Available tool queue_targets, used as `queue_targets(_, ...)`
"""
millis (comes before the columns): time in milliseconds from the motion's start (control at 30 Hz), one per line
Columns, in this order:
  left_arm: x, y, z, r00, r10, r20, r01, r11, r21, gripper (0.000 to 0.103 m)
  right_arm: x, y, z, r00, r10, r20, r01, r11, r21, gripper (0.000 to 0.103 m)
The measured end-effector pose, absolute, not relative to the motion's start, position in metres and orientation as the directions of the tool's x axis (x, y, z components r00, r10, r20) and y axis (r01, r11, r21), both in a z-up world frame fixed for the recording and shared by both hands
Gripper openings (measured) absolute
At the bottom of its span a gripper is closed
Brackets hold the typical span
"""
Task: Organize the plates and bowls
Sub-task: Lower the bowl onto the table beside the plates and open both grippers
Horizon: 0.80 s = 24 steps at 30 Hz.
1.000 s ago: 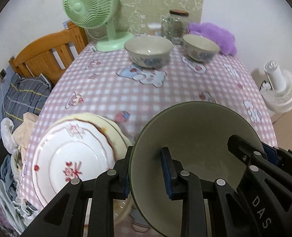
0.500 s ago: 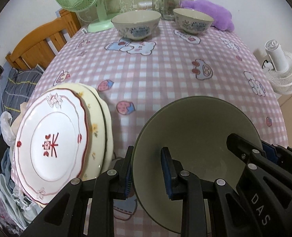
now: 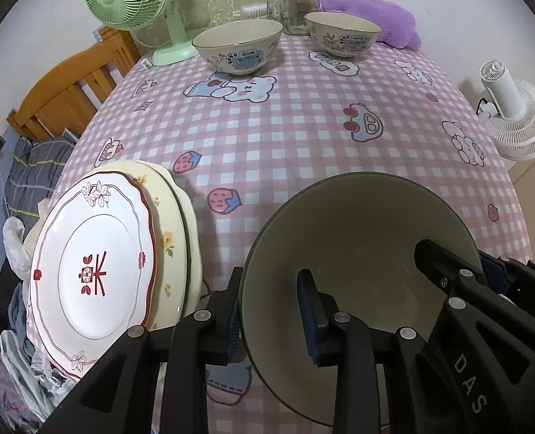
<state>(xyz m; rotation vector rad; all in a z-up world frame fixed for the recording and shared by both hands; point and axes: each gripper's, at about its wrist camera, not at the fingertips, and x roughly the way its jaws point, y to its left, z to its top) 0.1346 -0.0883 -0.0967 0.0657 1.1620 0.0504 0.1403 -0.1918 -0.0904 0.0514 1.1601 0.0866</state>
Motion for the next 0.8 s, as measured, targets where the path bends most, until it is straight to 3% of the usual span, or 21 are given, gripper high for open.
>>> queue_targets(100,0.134,-0.085,-0.093,0.405,0.067,-0.912,-0.003,0.997,0.072,0.036,0.143,-0.193,-0.09,0.39,0.107,-0.915,-0.052,0.994,0.094,0.023)
queue_targets(200,0.134,-0.081,-0.085,0.424,0.029,-0.905,0.003,0.999,0.034,0.048,0.143,-0.193,-0.083,0.414,0.103,-0.904,-0.054,0.995,0.089,0.05)
queue_targets(233,0.134,-0.08,-0.082,0.43,0.027,-0.902,0.003,1.0,0.031,0.058,0.142,-0.192,-0.08,0.424,0.108,-0.899,-0.054,0.994,0.094,0.063)
queue_targets(400,0.133,-0.074,-0.065,0.468,0.004,-0.883,0.017,1.0,0.014,0.079,0.139,-0.188,-0.061,0.471,0.081,-0.878,-0.038,0.997,0.072,0.065)
queue_targets(533,0.133,-0.065,-0.051,0.497,-0.022,-0.867,0.034,0.999,-0.006,0.083,0.137,-0.184,-0.047,0.5,0.061,-0.864,-0.018,0.998,0.06,0.066)
queue_targets(800,0.135,-0.039,-0.024,0.551,-0.061,-0.832,0.079,0.997,-0.021,0.091,0.131,-0.157,-0.016,0.573,-0.001,-0.819,0.005,1.0,0.002,0.083)
